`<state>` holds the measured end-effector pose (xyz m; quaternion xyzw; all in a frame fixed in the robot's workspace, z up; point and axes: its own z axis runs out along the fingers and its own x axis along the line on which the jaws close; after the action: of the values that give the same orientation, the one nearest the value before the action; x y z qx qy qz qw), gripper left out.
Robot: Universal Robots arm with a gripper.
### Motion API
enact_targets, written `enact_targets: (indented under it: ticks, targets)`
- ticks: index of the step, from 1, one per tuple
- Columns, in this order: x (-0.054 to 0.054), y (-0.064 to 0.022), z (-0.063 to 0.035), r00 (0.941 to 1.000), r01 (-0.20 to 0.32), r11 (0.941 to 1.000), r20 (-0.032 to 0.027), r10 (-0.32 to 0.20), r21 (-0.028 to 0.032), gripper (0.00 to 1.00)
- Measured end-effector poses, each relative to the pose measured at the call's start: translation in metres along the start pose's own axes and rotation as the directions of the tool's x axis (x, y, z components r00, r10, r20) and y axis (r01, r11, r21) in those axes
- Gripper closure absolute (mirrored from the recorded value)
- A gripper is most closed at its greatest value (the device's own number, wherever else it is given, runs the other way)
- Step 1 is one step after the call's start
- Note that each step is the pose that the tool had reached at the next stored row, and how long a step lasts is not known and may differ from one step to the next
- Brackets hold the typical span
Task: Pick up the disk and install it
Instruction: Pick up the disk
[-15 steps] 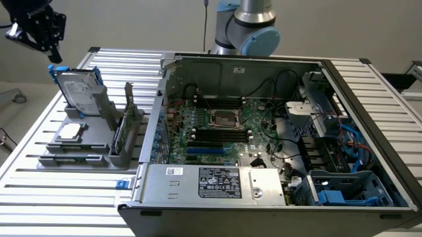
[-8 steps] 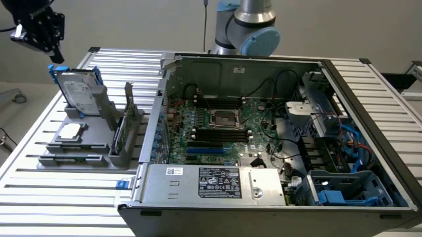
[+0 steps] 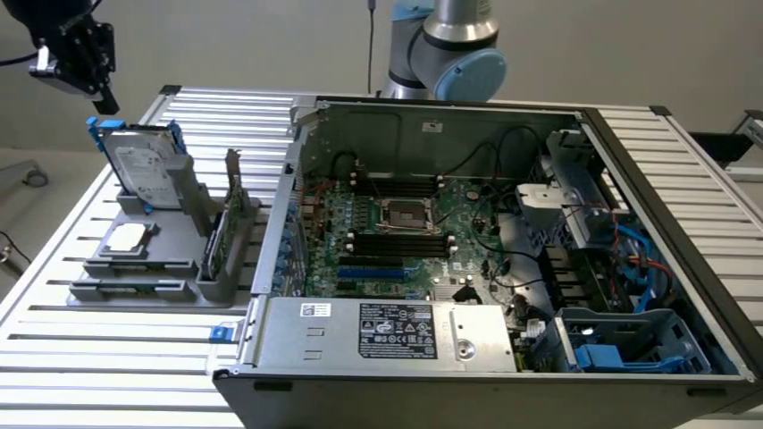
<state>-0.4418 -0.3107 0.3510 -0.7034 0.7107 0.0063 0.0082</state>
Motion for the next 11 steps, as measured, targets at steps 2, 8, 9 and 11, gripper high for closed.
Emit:
enact_targets:
  ticks: [2, 8, 9, 11]
  targets:
    - [0.0001, 0.0002, 0.0000, 0.9996, 0.030, 0.9996, 0.0006, -0.030, 0.0000, 0.89]
    - [0.0001, 0.0014, 0.0000, 0.9978, 0.066, 0.9978, 0.0012, -0.066, -0.0004, 0.89]
    - [0.0001, 0.0014, 0.0000, 0.9978, 0.066, 0.9978, 0.0012, -0.066, -0.0004, 0.89]
    - [0.0001, 0.0015, 0.0000, 0.9978, 0.066, 0.9978, 0.0018, -0.066, -0.0002, 0.88]
